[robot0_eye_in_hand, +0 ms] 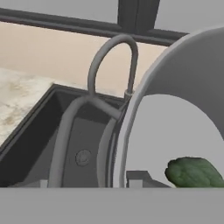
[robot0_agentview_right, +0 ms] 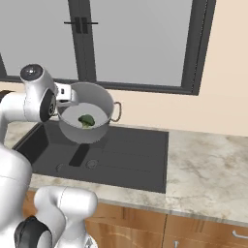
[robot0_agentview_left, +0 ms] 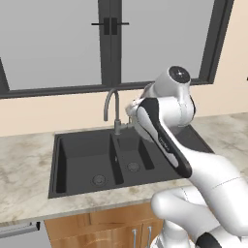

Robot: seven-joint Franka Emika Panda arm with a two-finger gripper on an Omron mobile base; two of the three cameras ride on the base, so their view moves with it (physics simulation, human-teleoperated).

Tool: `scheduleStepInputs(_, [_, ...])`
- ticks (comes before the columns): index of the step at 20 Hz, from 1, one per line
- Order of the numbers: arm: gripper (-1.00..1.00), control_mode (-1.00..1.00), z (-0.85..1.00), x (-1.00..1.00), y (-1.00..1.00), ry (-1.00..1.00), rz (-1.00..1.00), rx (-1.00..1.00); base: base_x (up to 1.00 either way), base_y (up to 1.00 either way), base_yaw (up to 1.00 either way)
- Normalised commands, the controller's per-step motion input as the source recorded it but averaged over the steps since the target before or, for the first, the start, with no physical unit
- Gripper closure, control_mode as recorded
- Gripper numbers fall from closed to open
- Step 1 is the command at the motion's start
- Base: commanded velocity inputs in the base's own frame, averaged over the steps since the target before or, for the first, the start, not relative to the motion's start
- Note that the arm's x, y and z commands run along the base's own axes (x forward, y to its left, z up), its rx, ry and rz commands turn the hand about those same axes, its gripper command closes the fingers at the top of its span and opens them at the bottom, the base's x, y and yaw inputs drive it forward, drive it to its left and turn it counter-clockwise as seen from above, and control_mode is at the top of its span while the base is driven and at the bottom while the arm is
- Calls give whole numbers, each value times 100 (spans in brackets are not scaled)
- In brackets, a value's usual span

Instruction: Dump the broccoli from the pot into the sink. Then turn on the water and wash the broccoli. Then turn off the water and put the broccoli back in the pot.

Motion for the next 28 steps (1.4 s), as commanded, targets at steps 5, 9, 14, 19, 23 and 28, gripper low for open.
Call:
scheduleStepInputs(5, [100,-100,1,-52,100,2,4,13,0,0,0])
scheduleStepInputs(9, [100,-100,2,-55,100,2,2,12,0,0,0])
scheduleStepInputs(14, [100,-100,1,-36,100,4,2,16,0,0,0])
scheduleStepInputs(19, [100,-100,0,7,82,7,5,26,0,0,0])
scheduleStepInputs(23, [100,-100,0,44,52,6,5,28,0,0,0])
scheduleStepInputs(28, [100,-100,0,74,37,2,1,22,0,0,0])
